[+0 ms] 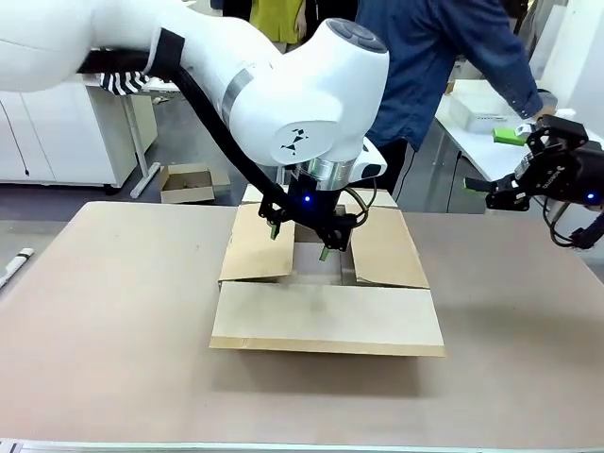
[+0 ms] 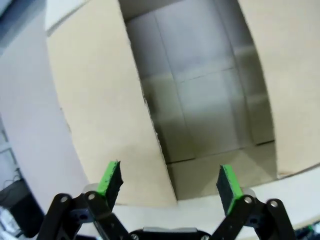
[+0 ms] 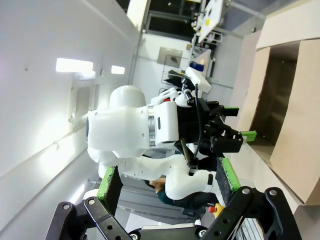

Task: Pack the gift set into the box.
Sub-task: Place both hands on the side flaps of the Package Box and spread them outward.

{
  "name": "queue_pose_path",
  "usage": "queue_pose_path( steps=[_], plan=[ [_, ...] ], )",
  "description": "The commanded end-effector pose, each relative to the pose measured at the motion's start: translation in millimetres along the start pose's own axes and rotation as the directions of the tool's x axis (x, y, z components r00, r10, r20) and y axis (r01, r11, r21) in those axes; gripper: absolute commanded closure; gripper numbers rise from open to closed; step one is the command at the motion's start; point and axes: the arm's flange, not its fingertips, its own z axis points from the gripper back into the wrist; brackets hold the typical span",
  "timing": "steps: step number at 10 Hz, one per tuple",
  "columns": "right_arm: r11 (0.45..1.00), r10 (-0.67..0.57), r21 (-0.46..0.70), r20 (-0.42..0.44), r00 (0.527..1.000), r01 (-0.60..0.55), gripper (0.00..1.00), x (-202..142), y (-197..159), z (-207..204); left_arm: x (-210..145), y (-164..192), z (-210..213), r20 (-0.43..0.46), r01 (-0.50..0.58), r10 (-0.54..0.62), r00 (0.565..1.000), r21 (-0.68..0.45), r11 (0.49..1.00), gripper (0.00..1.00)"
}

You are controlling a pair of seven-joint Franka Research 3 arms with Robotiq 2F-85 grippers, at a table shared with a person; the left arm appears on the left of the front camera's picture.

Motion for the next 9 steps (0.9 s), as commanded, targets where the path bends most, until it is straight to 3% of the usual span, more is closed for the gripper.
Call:
queue_pose_path(
  steps=[1, 3, 4, 7, 9],
  plan=[
    [1.000, -0.011, 0.022, 0.018, 1.000, 0.011, 0.00, -2.0, 4.2, -3.0, -19.6, 6.9, 16.4, 0.035, 0.052, -0.051, 0.998, -0.042, 0.998, 0.00],
    [1.000, -0.011, 0.022, 0.018, 1.000, 0.011, 0.00, -2.0, 4.2, -3.0, 2.1, -0.3, -0.1, 0.008, -0.101, 0.101, 0.995, -0.003, 0.995, 0.00],
    [1.000, -0.011, 0.022, 0.018, 1.000, 0.011, 0.00, -2.0, 4.2, -3.0, 7.9, -3.3, -6.9, 0.052, -0.249, 0.245, 0.968, 0.113, 0.962, 0.00],
    [1.000, -0.011, 0.022, 0.018, 1.000, 0.011, 0.00, -2.0, 4.2, -3.0, 16.8, 8.5, -22.6, 0.095, -0.229, 0.215, 0.972, 0.176, 0.957, 0.00],
    [1.000, -0.011, 0.022, 0.018, 1.000, 0.011, 0.00, -2.0, 4.2, -3.0, 26.6, 13.1, -40.7, 0.079, -0.213, 0.200, 0.977, 0.204, 0.956, 0.00]
  ],
)
